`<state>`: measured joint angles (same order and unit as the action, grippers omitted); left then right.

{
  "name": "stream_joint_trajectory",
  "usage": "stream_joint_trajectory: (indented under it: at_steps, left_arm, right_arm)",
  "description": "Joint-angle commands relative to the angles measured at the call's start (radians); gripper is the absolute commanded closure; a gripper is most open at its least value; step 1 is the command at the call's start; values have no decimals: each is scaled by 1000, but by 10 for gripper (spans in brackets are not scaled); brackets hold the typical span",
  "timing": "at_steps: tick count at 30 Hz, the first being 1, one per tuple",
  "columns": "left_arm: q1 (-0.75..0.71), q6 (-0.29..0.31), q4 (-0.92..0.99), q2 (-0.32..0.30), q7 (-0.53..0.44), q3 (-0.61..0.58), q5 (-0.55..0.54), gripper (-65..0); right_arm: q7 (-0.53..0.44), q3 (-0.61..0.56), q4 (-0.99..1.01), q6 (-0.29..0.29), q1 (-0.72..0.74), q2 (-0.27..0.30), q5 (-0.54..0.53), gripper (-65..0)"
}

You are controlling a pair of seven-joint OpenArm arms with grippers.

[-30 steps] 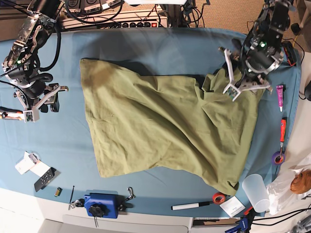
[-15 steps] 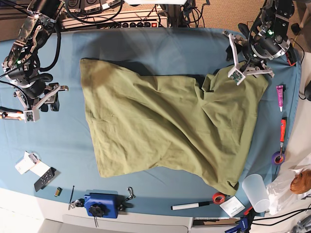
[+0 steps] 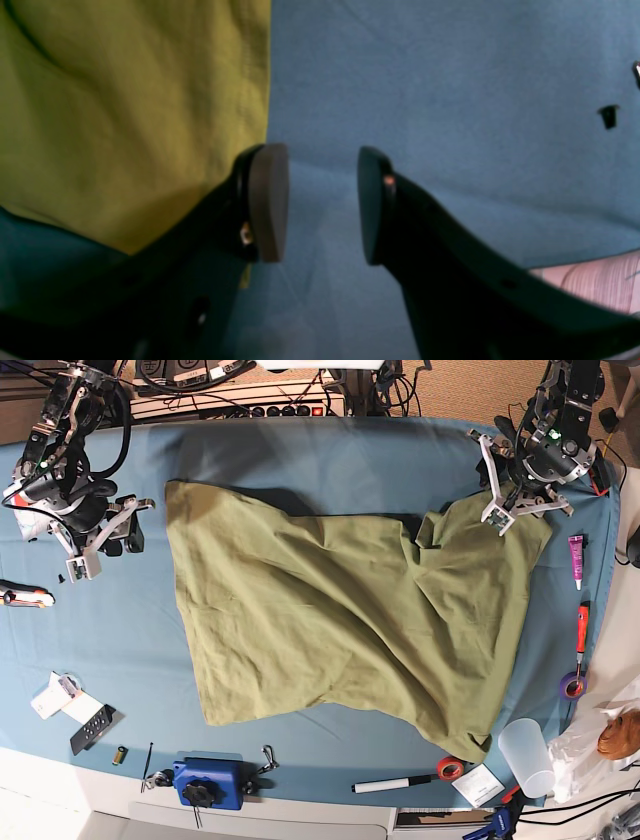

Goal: Layout the t-shirt on the table in an organized manner, then fold the t-shirt properly
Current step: 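Release the fabric and raise the left gripper toward the shirt's shoulder, then lower the left gripper and grasp the t-shirt shoulder edge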

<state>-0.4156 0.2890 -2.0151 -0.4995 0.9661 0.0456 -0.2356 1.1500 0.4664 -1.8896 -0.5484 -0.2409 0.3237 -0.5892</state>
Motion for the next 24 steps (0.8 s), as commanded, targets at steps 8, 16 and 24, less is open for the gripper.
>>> stream_joint_trajectory:
  at_steps: [8,16,24]
  left_arm:
    - [69,-53,-14,-2,-9,5,99,0]
    - [206,-103,-14,-2,-103,5,224,0]
    - [275,-34,27,-2,-238,5,165,0]
  right_arm:
    - [-24,7,-13,-2,8,17,-13,-234]
    - [-24,7,-13,-1,8,17,-13,-234]
    - [-23,6,-13,-1,8,17,-12,-234]
